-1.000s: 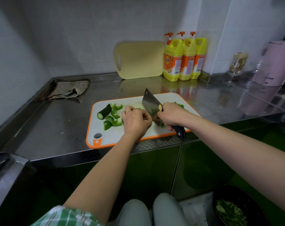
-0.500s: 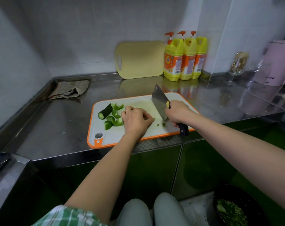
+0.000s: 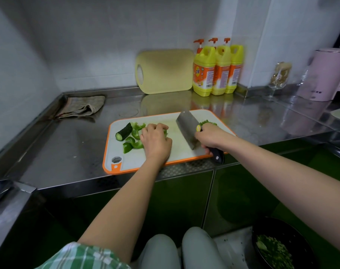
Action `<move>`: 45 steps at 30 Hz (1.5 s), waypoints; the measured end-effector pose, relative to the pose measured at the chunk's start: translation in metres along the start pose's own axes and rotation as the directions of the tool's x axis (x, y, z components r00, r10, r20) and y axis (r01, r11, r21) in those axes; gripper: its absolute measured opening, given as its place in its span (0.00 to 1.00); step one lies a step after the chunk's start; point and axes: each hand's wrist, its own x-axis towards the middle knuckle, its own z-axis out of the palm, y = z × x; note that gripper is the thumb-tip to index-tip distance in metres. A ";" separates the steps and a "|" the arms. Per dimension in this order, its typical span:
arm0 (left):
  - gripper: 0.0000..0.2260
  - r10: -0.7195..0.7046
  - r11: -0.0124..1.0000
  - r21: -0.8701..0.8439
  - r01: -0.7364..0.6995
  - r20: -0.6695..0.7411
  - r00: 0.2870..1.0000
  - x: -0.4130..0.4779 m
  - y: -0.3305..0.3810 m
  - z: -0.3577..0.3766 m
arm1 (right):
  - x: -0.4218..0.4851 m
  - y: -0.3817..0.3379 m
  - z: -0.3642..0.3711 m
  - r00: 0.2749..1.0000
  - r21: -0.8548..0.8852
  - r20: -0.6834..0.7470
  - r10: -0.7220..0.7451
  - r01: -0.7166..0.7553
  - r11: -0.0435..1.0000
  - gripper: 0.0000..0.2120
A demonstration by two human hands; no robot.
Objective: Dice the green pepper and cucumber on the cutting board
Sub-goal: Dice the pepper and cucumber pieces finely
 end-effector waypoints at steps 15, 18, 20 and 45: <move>0.18 -0.004 0.999 -0.046 0.003 -0.004 1.000 0.002 -0.003 0.002 | 0.017 0.017 -0.012 0.997 0.009 -0.070 0.011 -0.011 1.000 0.07; 0.18 0.009 0.999 -0.038 -0.009 0.002 1.000 0.002 -0.003 0.003 | 0.013 0.022 -0.017 0.998 0.117 -0.055 -0.027 0.033 0.993 0.06; 0.17 0.011 0.999 -0.039 -0.010 0.010 1.000 0.003 -0.002 0.003 | 0.006 0.022 -0.017 0.997 0.160 0.027 -0.074 0.069 0.985 0.05; 0.15 0.052 0.817 -0.576 0.022 0.111 0.992 -0.002 0.043 -0.013 | -0.001 0.005 -0.009 0.911 -0.118 -0.289 -0.293 0.270 0.956 0.09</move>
